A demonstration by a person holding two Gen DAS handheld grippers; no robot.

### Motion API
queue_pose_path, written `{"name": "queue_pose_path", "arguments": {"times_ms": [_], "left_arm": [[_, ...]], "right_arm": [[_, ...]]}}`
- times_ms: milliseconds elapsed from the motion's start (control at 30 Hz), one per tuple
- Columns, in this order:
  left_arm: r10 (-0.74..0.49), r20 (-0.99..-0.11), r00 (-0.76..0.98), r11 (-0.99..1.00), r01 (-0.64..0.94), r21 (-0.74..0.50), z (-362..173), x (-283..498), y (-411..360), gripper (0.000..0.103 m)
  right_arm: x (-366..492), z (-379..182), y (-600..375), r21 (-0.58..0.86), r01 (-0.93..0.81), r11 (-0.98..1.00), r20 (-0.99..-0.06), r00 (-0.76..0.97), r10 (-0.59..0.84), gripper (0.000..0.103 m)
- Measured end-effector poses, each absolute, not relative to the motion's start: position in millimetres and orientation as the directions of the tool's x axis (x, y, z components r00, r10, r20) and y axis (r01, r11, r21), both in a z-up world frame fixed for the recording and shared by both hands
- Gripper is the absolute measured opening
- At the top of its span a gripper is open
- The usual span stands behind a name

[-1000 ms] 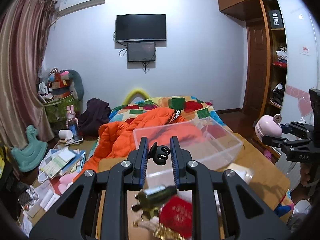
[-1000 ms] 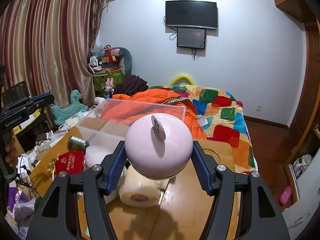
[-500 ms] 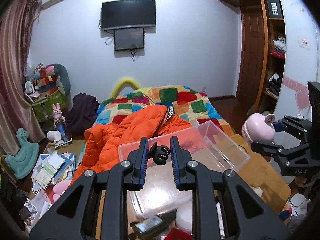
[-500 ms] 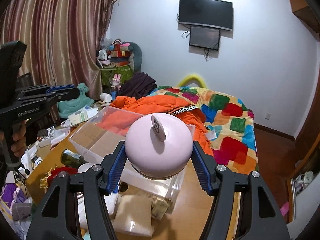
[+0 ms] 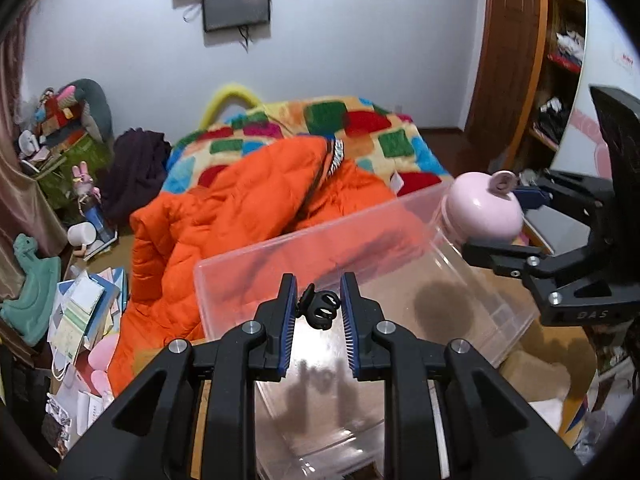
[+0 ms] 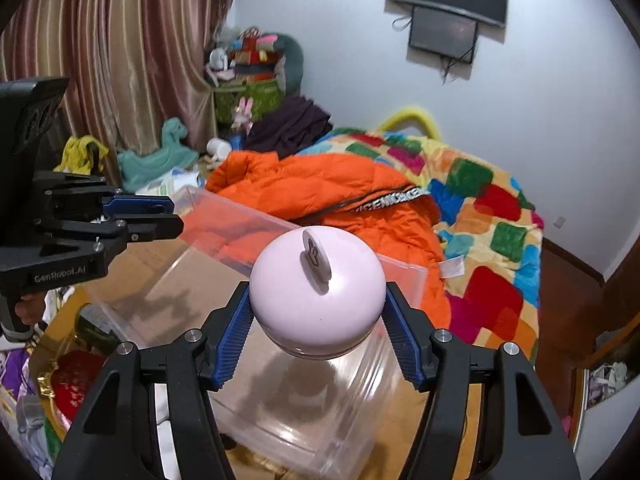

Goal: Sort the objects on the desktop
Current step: 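Lift and carry the pink box and black clip toward the clear plastic bin, then lower the pink box into the bin with the right tool while the left tool releases the clip inside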

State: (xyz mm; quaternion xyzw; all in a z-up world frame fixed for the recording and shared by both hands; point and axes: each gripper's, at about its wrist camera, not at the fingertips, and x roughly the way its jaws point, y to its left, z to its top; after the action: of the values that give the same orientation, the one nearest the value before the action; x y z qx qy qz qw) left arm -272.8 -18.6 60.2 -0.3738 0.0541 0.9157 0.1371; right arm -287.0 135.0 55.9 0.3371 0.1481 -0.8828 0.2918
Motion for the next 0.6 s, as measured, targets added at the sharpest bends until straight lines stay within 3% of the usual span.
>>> {"name": "queue_pose_path", "arguments": {"times_ms": [367,600], "left_arm": [[0.187,-0.794,-0.579,-0.926,-0.373,0.054,32,-291,-3,0.021],[0.204,-0.838,-0.507,-0.917,-0.399,0.018,17,-294,0,0.021]], "right_arm": [[-294,16,102,-0.166,0.696,-0.699,-0.81,-0.5,-0.306,0.06],[-305,5,96,-0.08,0.725,-0.684,-0.86,-0.397,-0.32,0.06]]}}
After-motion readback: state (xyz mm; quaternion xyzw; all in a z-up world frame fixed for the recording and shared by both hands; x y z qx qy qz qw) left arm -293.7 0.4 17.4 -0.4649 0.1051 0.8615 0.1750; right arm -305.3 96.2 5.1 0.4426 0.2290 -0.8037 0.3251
